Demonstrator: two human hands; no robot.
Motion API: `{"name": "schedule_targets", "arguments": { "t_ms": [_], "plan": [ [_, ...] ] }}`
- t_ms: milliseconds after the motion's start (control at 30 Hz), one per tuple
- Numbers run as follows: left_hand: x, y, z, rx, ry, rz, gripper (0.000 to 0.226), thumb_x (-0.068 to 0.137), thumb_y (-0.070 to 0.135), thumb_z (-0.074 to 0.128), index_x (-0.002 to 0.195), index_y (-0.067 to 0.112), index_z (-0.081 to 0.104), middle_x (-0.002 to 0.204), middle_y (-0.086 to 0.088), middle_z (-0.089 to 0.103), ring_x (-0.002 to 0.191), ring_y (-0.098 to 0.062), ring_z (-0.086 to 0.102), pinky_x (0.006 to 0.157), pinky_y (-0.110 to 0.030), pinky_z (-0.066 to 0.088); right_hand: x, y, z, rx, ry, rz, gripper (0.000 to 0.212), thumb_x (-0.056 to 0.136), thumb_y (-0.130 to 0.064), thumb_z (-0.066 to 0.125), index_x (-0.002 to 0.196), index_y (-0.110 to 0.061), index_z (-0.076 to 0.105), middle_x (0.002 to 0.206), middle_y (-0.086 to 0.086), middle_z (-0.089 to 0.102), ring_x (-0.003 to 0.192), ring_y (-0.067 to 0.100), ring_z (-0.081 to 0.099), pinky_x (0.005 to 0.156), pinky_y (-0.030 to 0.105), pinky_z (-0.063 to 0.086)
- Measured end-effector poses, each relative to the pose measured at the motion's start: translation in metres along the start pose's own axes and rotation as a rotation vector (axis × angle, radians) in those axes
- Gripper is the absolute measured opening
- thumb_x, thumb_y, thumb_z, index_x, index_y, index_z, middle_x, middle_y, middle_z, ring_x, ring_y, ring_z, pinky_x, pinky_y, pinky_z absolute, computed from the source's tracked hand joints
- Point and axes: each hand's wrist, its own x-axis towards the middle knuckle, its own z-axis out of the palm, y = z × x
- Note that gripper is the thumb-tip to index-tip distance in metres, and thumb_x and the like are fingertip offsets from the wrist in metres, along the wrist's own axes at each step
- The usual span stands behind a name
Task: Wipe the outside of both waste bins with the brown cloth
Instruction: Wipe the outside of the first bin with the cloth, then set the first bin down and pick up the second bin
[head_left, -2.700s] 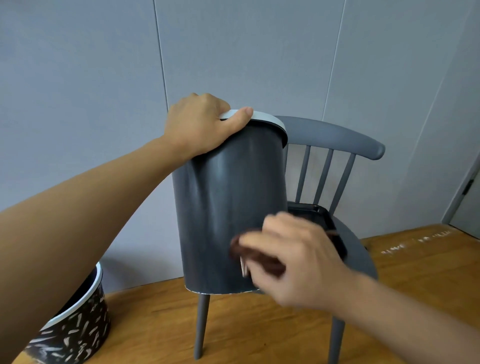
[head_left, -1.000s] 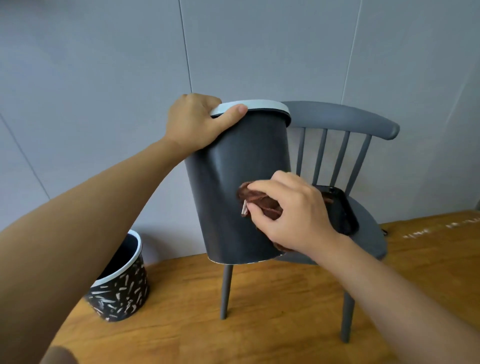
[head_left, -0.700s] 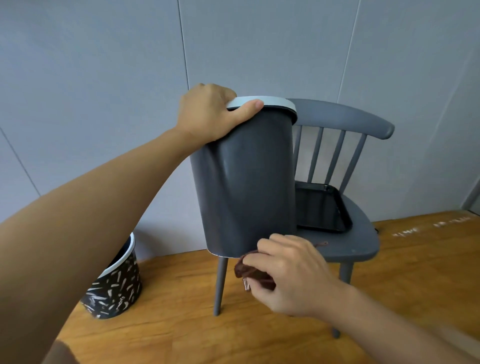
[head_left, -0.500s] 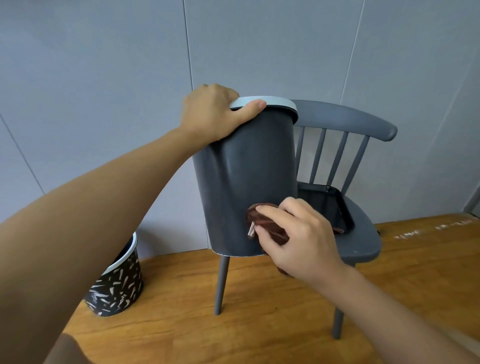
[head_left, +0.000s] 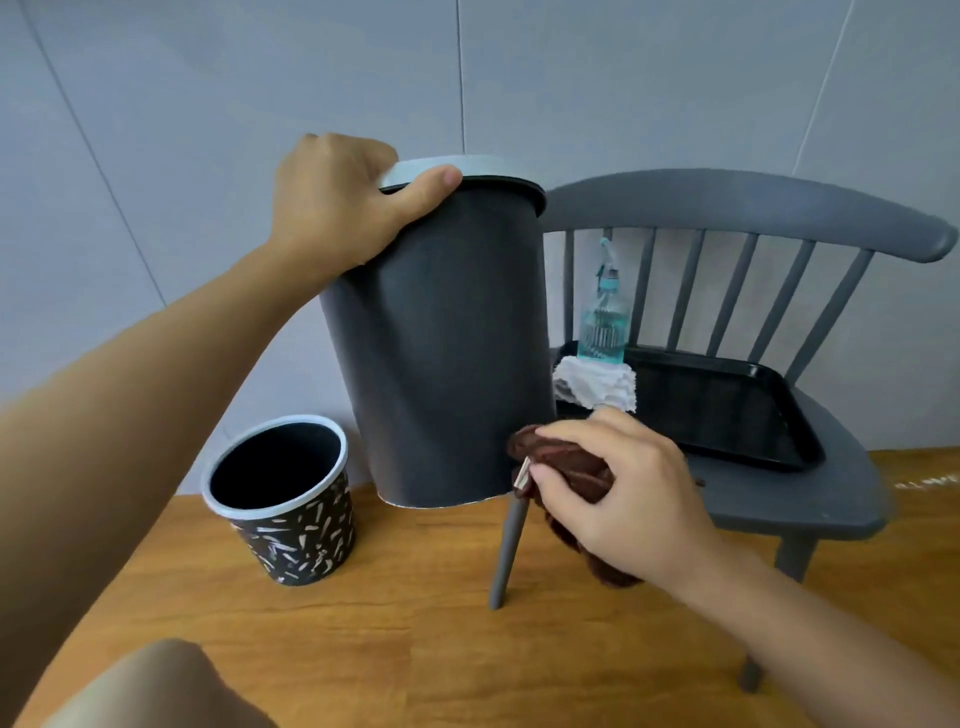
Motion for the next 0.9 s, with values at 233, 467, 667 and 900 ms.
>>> {"name": "schedule_targets", "arguments": {
  "t_ms": [233,467,667,900],
  "plan": [
    [-0.061,-0.093,0.006,0.113,-0.028,-0.045,0.073,0.078,0.08,0.047,0.059,0.016,0.02,0.051,-0.008,0.024,0.052,-0.023,0.024,0.051,-0.035,0.022,0.028,-0.008,0.075,0.076,-0.063,0.072,0.029,0.088,-0.047,0.067,0.112,-0.034,0.078,0.092,-0.018,0.063,0.087,0.006,0.064,0.074,0.029,0.057],
    [-0.151,-0.168,0.073,0.009,-0.039,0.007,0.07,0.082,0.08,0.051,0.053,0.022,0.027,0.044,0.003,0.028,0.043,-0.021,0.033,0.045,-0.027,0.025,0.014,-0.008,0.167,0.096,-0.07,0.216,0.058,0.091,-0.045,0.075,0.145,-0.034,0.058,0.117,-0.015,0.069,0.103,0.002,0.065,0.091,0.021,0.057],
    [-0.212,-0.211,0.144,-0.073,-0.085,0.082,0.073,0.085,0.077,0.055,0.049,0.014,0.049,0.045,0.003,0.041,0.043,-0.018,0.042,0.041,-0.034,0.037,0.021,0.014,0.225,0.128,-0.364,0.345,0.107,0.092,-0.04,0.076,0.163,-0.054,-0.004,0.085,-0.021,0.061,0.079,0.0,0.064,0.068,0.012,0.051],
    [-0.263,-0.241,0.217,-0.217,-0.191,0.097,0.052,0.078,0.068,0.069,0.06,0.019,0.065,0.062,0.006,0.052,0.067,-0.014,0.052,0.067,-0.034,0.045,0.021,0.07,0.275,0.06,-0.558,0.466,0.081,0.089,-0.038,0.079,0.155,-0.043,0.033,0.107,-0.019,0.055,0.102,0.008,0.06,0.091,0.027,0.058]
  ]
}}
